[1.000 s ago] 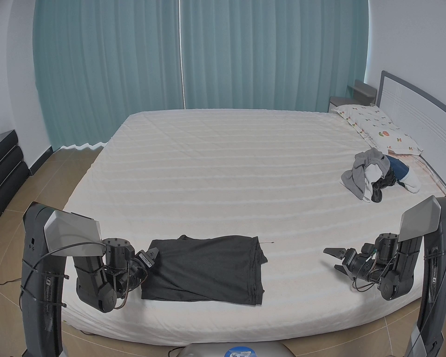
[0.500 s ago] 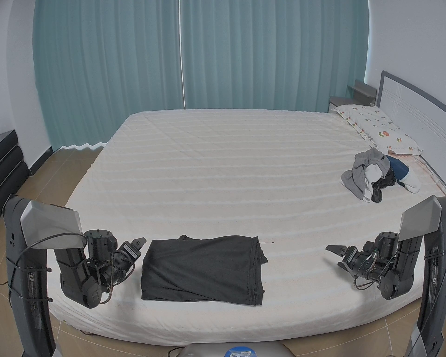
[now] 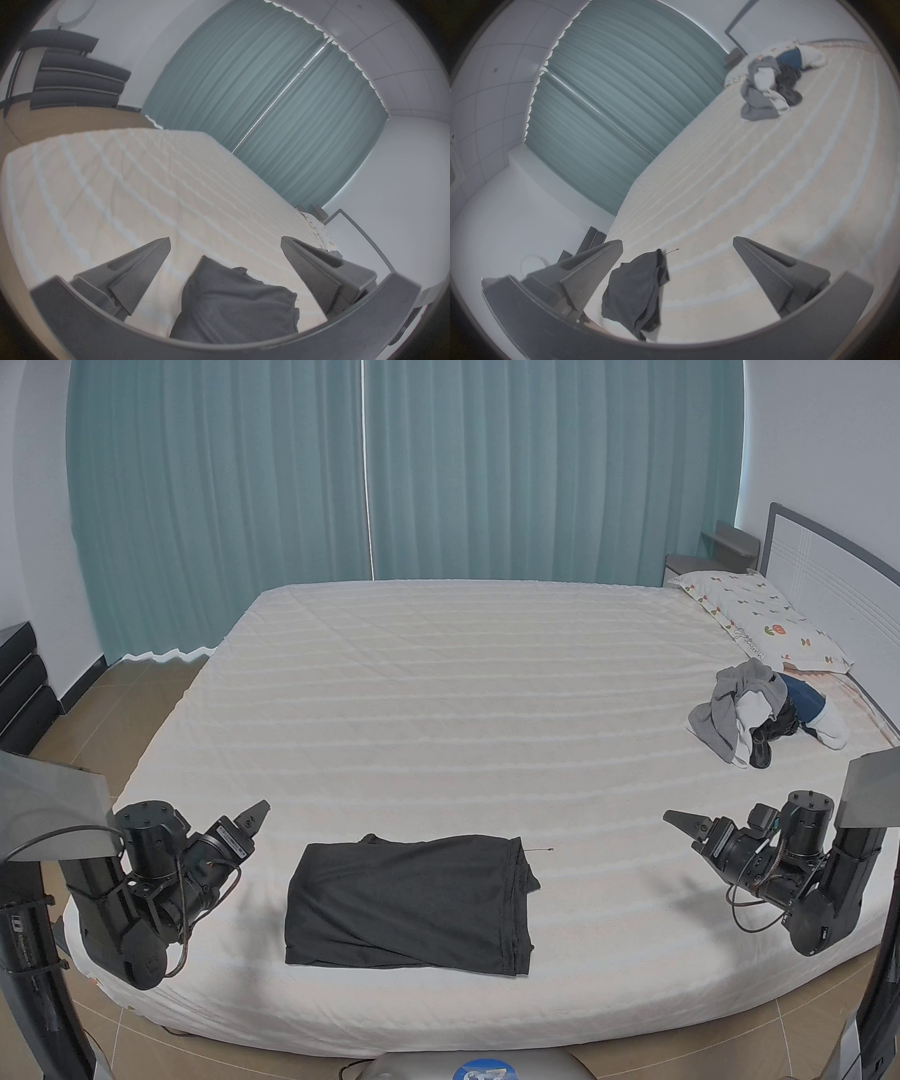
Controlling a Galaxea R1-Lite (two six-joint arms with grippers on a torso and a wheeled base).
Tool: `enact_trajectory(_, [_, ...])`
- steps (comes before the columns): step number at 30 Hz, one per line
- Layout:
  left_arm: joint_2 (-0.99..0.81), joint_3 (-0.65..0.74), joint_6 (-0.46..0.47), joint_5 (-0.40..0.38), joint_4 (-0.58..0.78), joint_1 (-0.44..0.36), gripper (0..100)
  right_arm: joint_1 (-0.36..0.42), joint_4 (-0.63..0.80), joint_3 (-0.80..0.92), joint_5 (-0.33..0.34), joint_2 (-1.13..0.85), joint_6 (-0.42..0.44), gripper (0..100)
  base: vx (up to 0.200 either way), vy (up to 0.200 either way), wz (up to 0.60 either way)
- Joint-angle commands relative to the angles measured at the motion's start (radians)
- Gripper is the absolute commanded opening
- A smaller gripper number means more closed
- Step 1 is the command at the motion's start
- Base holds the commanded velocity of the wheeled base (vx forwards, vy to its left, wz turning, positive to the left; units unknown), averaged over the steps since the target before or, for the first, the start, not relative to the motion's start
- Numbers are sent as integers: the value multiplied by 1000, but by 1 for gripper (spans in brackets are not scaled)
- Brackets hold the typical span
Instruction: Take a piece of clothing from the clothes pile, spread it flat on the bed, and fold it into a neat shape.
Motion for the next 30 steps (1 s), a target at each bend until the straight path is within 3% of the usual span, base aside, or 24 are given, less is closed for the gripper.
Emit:
enact_trajectory(1, [-281,100,102,1,-19,-6,100,40,-8,205,-7,-327,-93,100,0,0,0])
enact_trajectory(2, [-281,100,102,1,-19,-6,100,40,-8,205,-7,-327,-93,100,0,0,0])
enact_trajectory(3, [-387,144,184,7,-19,-14,100,46,-8,282,-9,-431,-137,100,0,0,0])
enact_trajectory(4, [-396,149,191,9,-19,-16,100,46,-8,288,-9,-439,-142,100,0,0,0])
enact_trajectory(6, [-552,215,308,3,-19,-37,100,46,-3,361,-12,-583,-209,100,0,0,0])
enact_trajectory(11, [-712,287,480,4,-19,-39,100,16,145,361,-70,-834,-304,100,0,0,0])
enact_trajectory(16, [-898,336,527,29,36,-23,100,23,471,361,-73,-1160,-458,100,0,0,0])
enact_trajectory(17, [-987,336,529,41,100,-6,100,28,626,358,-64,-1287,-498,100,0,0,0])
enact_trajectory(20, [-1160,336,533,50,278,7,100,46,900,340,-65,-1494,-571,100,0,0,0])
enact_trajectory(24, [-1502,336,550,44,657,6,100,31,1271,300,-67,-1789,-685,100,0,0,0])
enact_trajectory(27, [-1798,327,633,42,966,6,100,16,1463,275,-65,-1979,-766,100,0,0,0])
enact_trajectory(30, [-2065,261,745,52,1303,7,100,-21,1636,222,-65,-2109,-786,100,0,0,0])
